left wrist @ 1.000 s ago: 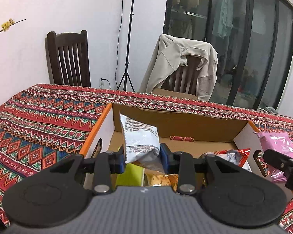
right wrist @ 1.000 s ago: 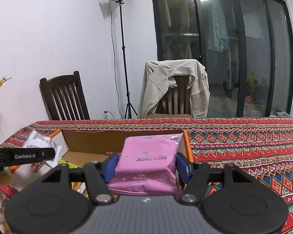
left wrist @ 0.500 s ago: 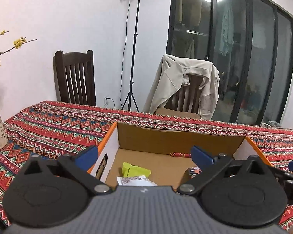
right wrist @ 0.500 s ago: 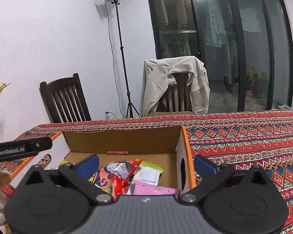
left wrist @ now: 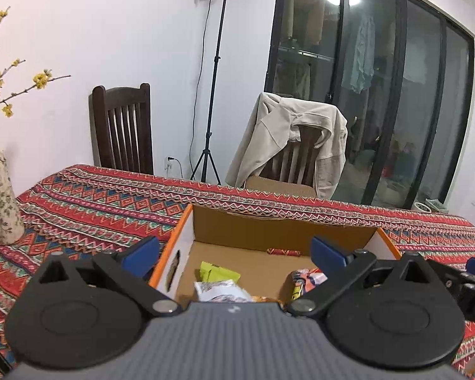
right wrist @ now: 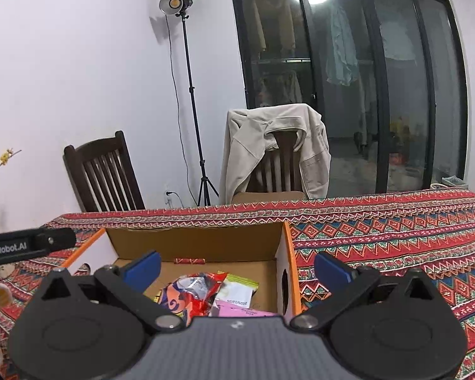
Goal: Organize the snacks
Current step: 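Move both open tools back over the snack pile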
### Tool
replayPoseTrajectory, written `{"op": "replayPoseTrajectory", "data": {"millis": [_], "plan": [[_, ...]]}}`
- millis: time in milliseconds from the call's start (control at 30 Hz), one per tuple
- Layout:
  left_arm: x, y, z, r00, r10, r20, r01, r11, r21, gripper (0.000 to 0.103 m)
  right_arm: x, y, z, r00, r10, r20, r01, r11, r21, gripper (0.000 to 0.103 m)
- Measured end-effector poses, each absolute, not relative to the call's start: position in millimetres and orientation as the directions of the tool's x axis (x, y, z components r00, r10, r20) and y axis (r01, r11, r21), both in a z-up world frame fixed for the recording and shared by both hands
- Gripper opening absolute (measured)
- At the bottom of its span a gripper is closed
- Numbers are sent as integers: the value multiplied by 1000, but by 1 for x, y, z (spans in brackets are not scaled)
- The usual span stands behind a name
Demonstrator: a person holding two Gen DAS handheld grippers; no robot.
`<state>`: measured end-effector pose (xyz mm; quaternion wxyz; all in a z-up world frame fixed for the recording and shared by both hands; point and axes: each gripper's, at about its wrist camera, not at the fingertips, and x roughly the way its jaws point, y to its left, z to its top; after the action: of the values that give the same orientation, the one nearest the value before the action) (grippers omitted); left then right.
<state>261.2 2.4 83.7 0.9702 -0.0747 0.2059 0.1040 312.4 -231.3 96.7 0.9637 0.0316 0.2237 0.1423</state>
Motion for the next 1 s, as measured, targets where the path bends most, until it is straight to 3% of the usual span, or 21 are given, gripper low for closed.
{"op": "replayPoseTrajectory", "data": {"millis": [333,1000], "plan": [[217,25,76,873,170,-457,-234,968,-87,103,269,-236,94,842,267,-470,-281,959,40,103],[155,40,12,842,173,-511,-235,970,-59,103,232,-253,31,755,233,-613,-307,952,-17,103]]}}
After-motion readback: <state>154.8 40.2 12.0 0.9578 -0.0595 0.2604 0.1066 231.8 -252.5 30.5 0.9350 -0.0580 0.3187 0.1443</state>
